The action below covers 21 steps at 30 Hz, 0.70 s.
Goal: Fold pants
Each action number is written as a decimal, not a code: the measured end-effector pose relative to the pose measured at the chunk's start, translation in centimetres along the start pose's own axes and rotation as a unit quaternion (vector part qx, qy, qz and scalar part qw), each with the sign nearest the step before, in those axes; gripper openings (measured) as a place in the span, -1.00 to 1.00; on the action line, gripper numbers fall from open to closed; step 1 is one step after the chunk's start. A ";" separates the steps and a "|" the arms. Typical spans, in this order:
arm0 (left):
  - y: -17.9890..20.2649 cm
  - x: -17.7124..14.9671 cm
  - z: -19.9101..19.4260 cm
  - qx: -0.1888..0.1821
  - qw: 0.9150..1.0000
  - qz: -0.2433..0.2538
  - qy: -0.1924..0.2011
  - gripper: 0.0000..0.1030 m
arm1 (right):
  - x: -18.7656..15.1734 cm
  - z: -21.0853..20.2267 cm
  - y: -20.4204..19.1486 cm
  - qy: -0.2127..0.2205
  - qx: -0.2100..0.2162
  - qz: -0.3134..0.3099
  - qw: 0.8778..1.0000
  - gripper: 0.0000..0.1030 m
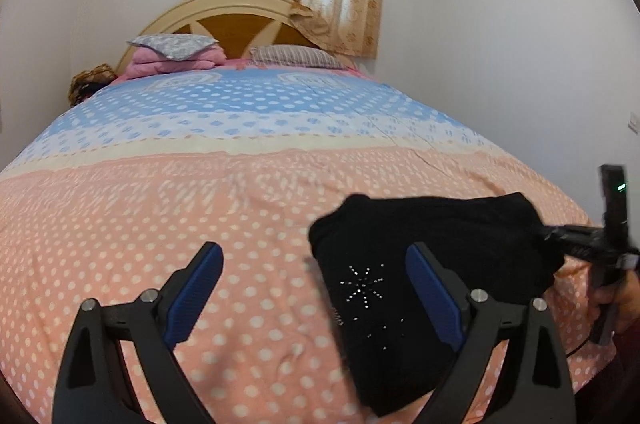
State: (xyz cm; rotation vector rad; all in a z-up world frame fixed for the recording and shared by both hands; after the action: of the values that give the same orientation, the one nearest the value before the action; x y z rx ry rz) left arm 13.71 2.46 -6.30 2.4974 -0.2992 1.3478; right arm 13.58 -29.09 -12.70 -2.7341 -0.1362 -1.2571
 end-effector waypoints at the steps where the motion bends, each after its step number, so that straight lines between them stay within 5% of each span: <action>1: 0.5 -0.1 0.5 0.000 1.000 0.005 -0.005 0.85 | -0.8 1.0 0.7 -0.009 0.004 0.010 1.000 -0.78; 3: 1.5 -0.5 1.6 0.003 1.000 0.018 -0.019 0.85 | -1.3 1.3 1.2 0.013 0.003 0.015 1.000 -0.75; 7: 2.0 -1.1 2.2 0.008 0.999 0.026 -0.037 0.85 | -1.3 0.5 2.0 0.013 0.000 0.039 0.999 -0.31; 11: 2.1 -0.1 1.4 0.012 1.000 0.025 -0.014 0.85 | -0.7 -3.9 2.9 0.057 -0.043 0.061 0.996 -0.31; 14: 3.2 0.8 1.5 0.013 0.999 0.038 0.004 0.85 | -0.1 -6.4 -0.1 0.084 -0.012 0.040 0.996 -0.31; 18: 4.9 0.3 2.7 -0.008 0.999 0.041 -0.004 0.79 | -0.9 -4.7 -4.1 0.043 0.055 0.009 0.998 -0.31; 21: 5.6 -1.5 3.9 -0.009 0.998 0.044 -0.036 0.79 | -2.9 -2.4 -3.9 -0.004 0.028 0.002 1.000 -0.31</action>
State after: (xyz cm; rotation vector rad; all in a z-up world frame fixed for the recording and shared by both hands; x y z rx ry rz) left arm 14.13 -4.03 -8.76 2.5491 -0.4387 1.2831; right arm 9.39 -25.72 -13.04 -2.6919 -0.1636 -1.2221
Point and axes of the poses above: each gripper's, at about its wrist camera, not at the fingertips, and z roughly the way its jaws point, y to its right, x to its top, the point moved 5 cm from there along z, roughly the way its jaws point, and after that the axes turned 2 degrees about -x, right-handed, at the moved point
